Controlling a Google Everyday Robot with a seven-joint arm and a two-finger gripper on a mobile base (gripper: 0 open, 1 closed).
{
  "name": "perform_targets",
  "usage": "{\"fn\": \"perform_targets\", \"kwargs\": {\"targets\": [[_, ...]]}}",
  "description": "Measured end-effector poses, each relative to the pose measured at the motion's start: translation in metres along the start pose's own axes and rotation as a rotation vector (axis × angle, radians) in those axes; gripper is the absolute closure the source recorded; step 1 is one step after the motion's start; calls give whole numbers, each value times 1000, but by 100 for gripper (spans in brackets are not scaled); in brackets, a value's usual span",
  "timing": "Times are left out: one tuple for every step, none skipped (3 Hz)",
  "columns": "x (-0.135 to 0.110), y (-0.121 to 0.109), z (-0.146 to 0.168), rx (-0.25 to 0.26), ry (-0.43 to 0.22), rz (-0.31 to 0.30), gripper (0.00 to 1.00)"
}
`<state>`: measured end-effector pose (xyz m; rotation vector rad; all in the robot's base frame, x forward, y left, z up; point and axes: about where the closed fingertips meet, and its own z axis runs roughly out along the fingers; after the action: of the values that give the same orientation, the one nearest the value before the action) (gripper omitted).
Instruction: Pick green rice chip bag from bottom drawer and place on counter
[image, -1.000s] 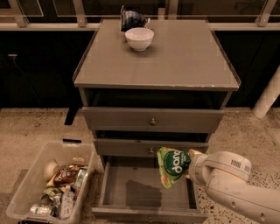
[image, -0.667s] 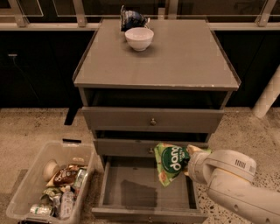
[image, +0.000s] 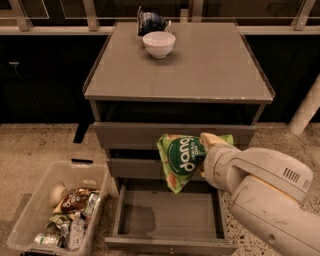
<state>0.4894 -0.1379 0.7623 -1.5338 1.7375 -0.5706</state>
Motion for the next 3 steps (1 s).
{"fn": "perform_targets", "kwargs": {"targets": [[0, 0, 0, 0, 0, 0, 100], [-6, -23, -4, 48, -18, -27, 100], [-9, -74, -10, 127, -10, -70, 100]]}}
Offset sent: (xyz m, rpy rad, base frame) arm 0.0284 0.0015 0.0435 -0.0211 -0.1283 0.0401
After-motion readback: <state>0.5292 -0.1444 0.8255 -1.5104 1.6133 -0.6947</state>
